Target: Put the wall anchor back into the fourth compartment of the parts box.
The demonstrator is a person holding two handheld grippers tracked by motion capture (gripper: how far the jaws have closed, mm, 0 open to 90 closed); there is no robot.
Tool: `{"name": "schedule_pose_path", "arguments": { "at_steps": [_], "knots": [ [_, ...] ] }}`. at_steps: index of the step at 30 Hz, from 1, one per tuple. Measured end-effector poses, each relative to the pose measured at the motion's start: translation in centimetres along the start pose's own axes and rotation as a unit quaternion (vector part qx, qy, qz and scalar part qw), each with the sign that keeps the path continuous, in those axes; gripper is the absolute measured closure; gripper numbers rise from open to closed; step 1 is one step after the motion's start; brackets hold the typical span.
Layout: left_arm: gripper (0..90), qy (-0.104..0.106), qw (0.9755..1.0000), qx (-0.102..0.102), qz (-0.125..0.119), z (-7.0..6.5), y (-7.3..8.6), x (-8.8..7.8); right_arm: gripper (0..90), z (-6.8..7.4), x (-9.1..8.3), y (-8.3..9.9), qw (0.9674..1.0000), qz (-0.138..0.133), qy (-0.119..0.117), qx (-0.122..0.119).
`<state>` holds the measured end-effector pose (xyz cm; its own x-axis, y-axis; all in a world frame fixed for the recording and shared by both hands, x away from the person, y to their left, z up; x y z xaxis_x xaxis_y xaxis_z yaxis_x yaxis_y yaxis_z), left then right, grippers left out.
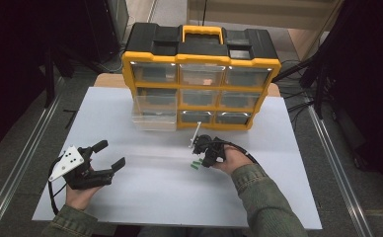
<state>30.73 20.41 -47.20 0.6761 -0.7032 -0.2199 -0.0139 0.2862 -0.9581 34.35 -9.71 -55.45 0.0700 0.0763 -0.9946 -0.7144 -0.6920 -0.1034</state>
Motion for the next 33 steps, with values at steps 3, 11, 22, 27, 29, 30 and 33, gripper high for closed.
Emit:
{"name": "schedule_pose_path", "arguments": {
  "at_steps": [3,11,22,27,29,30,33],
  "knots": [
    [13.5,-0.001,1.0,0.001,0.0,0.0,0.0,0.0,84.1,0.1,0.0,0.0,0.9999,0.006,-0.01,0.007],
    [13.5,-0.002,1.0,0.004,0.0,0.0,0.0,0.0,85.0,0.1,0.0,-0.1,0.9998,0.009,-0.009,0.013],
    [13.5,-0.003,1.0,0.005,-0.004,0.0,-0.1,0.0,85.0,-0.2,-1.6,0.5,0.9997,0.006,-0.012,0.019],
    [13.6,-0.004,1.0,0.002,-0.004,0.0,-0.1,0.0,85.0,0.0,-3.5,0.6,0.9998,-0.004,-0.013,0.014],
    [13.5,-0.004,1.0,0.003,-0.004,0.0,-0.1,0.0,85.0,0.0,-3.9,0.5,0.9998,-0.008,-0.012,0.013],
    [13.6,-0.005,1.0,0.003,-0.004,0.0,-0.1,0.0,85.0,0.0,-4.4,0.6,0.9999,-0.008,-0.01,0.008],
    [13.5,-0.004,1.0,0.003,-0.004,0.0,-0.1,0.0,85.0,0.1,-5.9,0.5,0.9999,-0.013,-0.009,-0.003]
  ]
}}
Point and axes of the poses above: each handheld gripper's, and its own axes: x roughly forward along the jaws, y roughly out of its underside, z roughly to its left, the point moved 8 cm from there along x, roughly forward along the jaws, and after that the axes turned 15 degrees about x, right-handed, at the moved point
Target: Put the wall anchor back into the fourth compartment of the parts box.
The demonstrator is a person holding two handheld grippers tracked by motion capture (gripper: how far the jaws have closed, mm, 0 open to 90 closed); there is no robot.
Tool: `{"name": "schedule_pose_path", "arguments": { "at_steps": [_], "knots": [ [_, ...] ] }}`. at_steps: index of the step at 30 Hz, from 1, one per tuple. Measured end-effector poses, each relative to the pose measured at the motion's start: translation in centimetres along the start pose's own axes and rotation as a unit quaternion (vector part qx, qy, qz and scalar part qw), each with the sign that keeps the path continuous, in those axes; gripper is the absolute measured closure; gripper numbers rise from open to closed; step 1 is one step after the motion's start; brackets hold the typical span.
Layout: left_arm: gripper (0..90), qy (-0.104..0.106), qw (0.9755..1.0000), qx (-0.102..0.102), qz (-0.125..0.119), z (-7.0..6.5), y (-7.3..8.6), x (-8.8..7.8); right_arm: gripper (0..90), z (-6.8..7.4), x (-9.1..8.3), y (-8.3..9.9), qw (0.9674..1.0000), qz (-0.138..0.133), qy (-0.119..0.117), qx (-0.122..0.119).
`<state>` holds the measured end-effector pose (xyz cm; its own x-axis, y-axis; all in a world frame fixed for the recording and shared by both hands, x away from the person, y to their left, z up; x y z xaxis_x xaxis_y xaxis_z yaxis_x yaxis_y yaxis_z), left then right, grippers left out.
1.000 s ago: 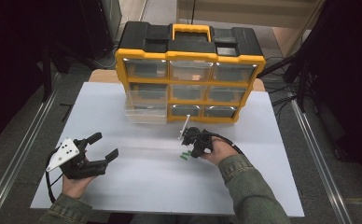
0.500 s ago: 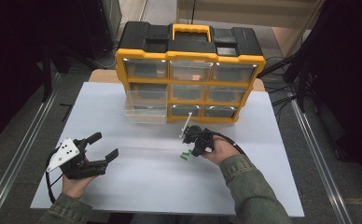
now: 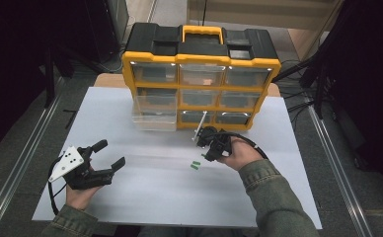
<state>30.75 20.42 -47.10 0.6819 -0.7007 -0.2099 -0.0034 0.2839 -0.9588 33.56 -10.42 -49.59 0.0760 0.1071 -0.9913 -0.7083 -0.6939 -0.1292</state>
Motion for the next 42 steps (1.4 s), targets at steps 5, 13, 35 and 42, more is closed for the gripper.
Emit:
{"name": "schedule_pose_path", "arguments": {
  "at_steps": [5,13,35,42],
  "knots": [
    [13.5,0.0,1.0,-0.001,0.0,0.0,0.0,0.0,85.0,0.1,-3.1,-0.5,0.9999,-0.011,-0.002,-0.007],
    [13.5,0.0,1.0,0.001,0.001,0.0,0.0,0.0,85.0,0.4,-7.5,-1.7,0.9994,-0.02,0.018,-0.023],
    [13.5,0.003,1.0,-0.003,0.002,0.2,0.2,-0.2,84.9,4.1,-12.9,-10.8,0.9947,0.023,0.058,-0.081],
    [13.5,0.001,1.0,-0.003,-0.001,0.3,0.2,-0.1,85.0,4.5,-13.2,-11.4,0.9935,0.04,0.054,-0.092]
  ]
}}
Point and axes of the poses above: each handheld gripper's, and its own axes: x roughly forward along the jaws, y roughly out of its underside, z roughly to its left, the point moved 8 cm from there along x, roughly forward along the jaws, and after that the axes turned 15 degrees about x, right-handed, at the moved point
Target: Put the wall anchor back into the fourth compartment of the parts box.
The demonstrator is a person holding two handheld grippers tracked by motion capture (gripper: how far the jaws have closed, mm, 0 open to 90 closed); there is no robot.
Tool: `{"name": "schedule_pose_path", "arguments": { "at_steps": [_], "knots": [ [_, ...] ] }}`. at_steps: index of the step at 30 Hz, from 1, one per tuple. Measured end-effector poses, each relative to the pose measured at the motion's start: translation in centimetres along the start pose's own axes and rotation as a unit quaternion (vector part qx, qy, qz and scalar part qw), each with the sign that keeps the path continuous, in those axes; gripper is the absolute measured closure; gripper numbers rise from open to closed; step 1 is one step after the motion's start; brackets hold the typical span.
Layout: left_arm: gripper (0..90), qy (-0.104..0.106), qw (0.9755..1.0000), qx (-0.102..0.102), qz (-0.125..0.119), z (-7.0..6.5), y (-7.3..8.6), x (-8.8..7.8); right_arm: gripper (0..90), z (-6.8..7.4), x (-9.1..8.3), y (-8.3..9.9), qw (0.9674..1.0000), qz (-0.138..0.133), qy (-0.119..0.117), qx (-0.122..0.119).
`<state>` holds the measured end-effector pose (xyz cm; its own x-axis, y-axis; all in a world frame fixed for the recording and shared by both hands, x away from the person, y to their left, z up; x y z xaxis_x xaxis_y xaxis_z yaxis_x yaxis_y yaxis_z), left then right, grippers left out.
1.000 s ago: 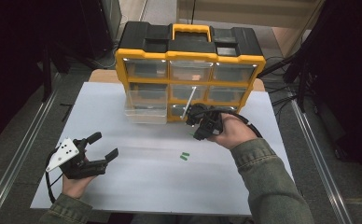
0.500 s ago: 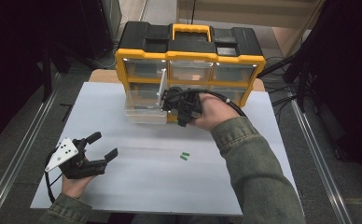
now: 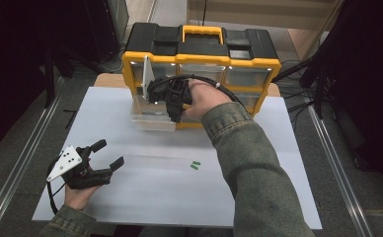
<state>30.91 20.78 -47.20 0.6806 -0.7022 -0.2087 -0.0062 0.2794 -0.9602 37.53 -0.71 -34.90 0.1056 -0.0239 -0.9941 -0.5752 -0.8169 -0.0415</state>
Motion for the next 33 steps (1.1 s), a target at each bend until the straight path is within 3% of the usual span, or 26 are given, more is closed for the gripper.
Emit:
{"name": "schedule_pose_path", "arguments": {
  "at_steps": [7,12,16,20,22,24,27,28,33],
  "knots": [
    [13.6,0.001,1.0,0.0,0.0,-0.1,0.0,0.1,85.0,0.0,-0.8,-0.5,0.9999,-0.011,-0.002,-0.001],
    [13.5,0.001,1.0,0.0,0.0,-0.1,0.0,0.1,85.0,-0.5,-1.2,-1.3,0.9993,-0.034,0.013,0.004],
    [13.5,0.001,1.0,0.0,0.0,0.0,0.0,0.1,84.9,-1.1,-0.8,-2.2,0.9982,-0.05,0.025,0.022],
    [13.5,0.001,1.0,-0.001,0.0,0.0,0.0,0.1,84.4,-1.2,-0.6,-2.7,0.9975,-0.062,0.027,0.019],
    [13.6,0.001,1.0,-0.001,-0.001,0.0,0.0,0.1,74.9,-1.3,-0.5,-3.0,0.9965,-0.07,0.033,0.031],
    [13.6,0.001,1.0,0.0,-0.001,0.0,0.0,0.1,70.9,-1.4,-0.6,-3.1,0.9959,-0.075,0.034,0.036],
    [13.5,0.002,1.0,0.0,0.0,-0.1,0.0,0.1,48.7,-1.7,-0.9,-3.3,0.9937,-0.091,0.028,0.059],
    [13.5,0.002,1.0,0.0,0.0,-0.1,0.0,0.1,48.7,-1.7,-0.9,-3.3,0.9937,-0.091,0.028,0.059],
    [13.5,0.003,1.0,0.001,0.001,0.0,0.0,0.1,29.9,-2.2,-1.4,-2.6,0.9909,-0.108,0.026,0.075]
  ]
}}
Point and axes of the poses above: each handheld gripper's, and its own axes: x roughly forward along the jaws, y roughly out of its underside, z roughly to its left, the point moved 8 cm from there along x, roughly forward along the jaws, and after that the axes turned 15 degrees about x, right-handed, at the moved point
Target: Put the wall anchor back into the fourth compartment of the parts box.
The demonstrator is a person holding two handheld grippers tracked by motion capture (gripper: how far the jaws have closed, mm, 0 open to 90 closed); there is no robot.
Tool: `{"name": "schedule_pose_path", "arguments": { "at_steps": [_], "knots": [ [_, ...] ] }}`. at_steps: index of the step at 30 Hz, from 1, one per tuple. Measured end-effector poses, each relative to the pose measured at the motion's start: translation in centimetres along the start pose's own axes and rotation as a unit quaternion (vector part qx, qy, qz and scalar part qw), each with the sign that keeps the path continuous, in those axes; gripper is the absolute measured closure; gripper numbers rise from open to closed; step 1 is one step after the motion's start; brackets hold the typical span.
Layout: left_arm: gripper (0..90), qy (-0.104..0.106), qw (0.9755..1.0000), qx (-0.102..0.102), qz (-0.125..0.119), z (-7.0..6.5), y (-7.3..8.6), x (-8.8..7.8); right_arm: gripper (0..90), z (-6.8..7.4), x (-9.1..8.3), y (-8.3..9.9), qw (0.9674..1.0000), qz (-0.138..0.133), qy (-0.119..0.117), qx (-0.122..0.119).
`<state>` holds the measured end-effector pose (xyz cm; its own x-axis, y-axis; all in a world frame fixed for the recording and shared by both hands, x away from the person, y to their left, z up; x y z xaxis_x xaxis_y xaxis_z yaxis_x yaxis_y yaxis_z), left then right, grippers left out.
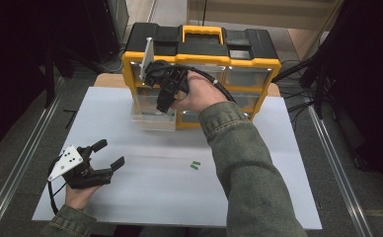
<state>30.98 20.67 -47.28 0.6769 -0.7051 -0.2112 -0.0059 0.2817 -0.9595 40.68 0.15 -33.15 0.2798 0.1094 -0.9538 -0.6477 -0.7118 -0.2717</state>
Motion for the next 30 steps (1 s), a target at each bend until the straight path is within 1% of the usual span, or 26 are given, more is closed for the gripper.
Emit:
{"name": "schedule_pose_path", "arguments": {
  "at_steps": [2,3,6,10,11,12,15,16,17,18,19,22,25,27,30],
  "knots": [
    [13.5,-0.001,1.0,-0.001,-0.001,0.0,0.0,0.0,19.8,-0.2,-0.4,0.8,1.0,-0.008,-0.004,0.002],
    [13.5,-0.001,1.0,-0.001,-0.001,0.0,0.0,0.0,19.8,-0.2,-0.4,0.8,1.0,-0.008,-0.004,0.002],
    [13.6,0.0,1.0,-0.001,0.0,0.0,0.0,0.0,18.6,-0.3,-0.7,2.0,0.9997,-0.013,-0.006,0.018],
    [13.5,0.0,1.0,-0.001,0.0,0.0,0.0,0.1,17.8,-0.1,-0.8,4.2,0.9995,-0.012,-0.018,0.024],
    [13.6,-0.001,1.0,-0.002,-0.001,0.0,0.0,0.1,18.2,-0.1,-0.8,4.6,0.9994,-0.014,-0.019,0.024],
    [13.5,0.0,1.0,-0.002,-0.001,0.0,0.0,0.1,18.7,-0.1,-0.9,5.2,0.9992,-0.012,-0.019,0.031],
    [13.5,-0.001,1.0,-0.002,0.0,-0.1,0.0,0.1,19.8,-0.3,-0.9,6.6,0.999,-0.017,-0.02,0.037],
    [13.5,-0.001,1.0,-0.002,0.0,0.0,0.0,0.1,20.2,-0.3,-1.0,7.1,0.9989,-0.018,-0.02,0.037],
    [13.5,-0.001,1.0,-0.002,0.001,0.0,0.0,0.1,20.7,-0.3,-1.0,7.5,0.9991,-0.022,-0.019,0.033],
    [13.6,-0.001,1.0,-0.002,0.001,-0.1,0.0,0.1,21.2,-0.2,-1.0,8.0,0.999,-0.02,-0.018,0.036],
    [13.5,-0.001,1.0,-0.002,0.002,-0.1,0.0,0.1,21.7,-0.2,-0.9,8.5,0.999,-0.021,-0.02,0.034],
    [13.6,-0.002,1.0,0.0,0.002,0.0,0.0,0.1,22.1,-0.3,-0.3,9.6,0.999,-0.01,-0.018,0.039],
    [13.5,-0.002,1.0,0.001,0.002,-0.1,0.0,0.0,22.1,0.0,0.3,10.3,0.9989,-0.014,-0.028,0.034],
    [13.6,-0.002,1.0,0.001,0.003,-0.1,0.0,0.0,22.2,0.2,1.2,10.8,0.9989,-0.011,-0.031,0.032],
    [13.5,-0.002,1.0,0.001,0.003,-0.1,0.0,0.0,22.3,0.6,2.6,11.4,0.9991,0.001,-0.033,0.028]
  ]
}}
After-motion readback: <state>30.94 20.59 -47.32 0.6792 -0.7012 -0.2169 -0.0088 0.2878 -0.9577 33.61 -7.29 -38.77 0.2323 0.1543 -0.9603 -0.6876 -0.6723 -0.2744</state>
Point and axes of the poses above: each handheld gripper's, and its own axes: x roughly forward along the jaws, y roughly out of its underside, z roughly to its left, the point moved 8 cm from there along x, roughly forward along the jaws, and after that the axes turned 15 degrees about x, right-handed, at the moved point
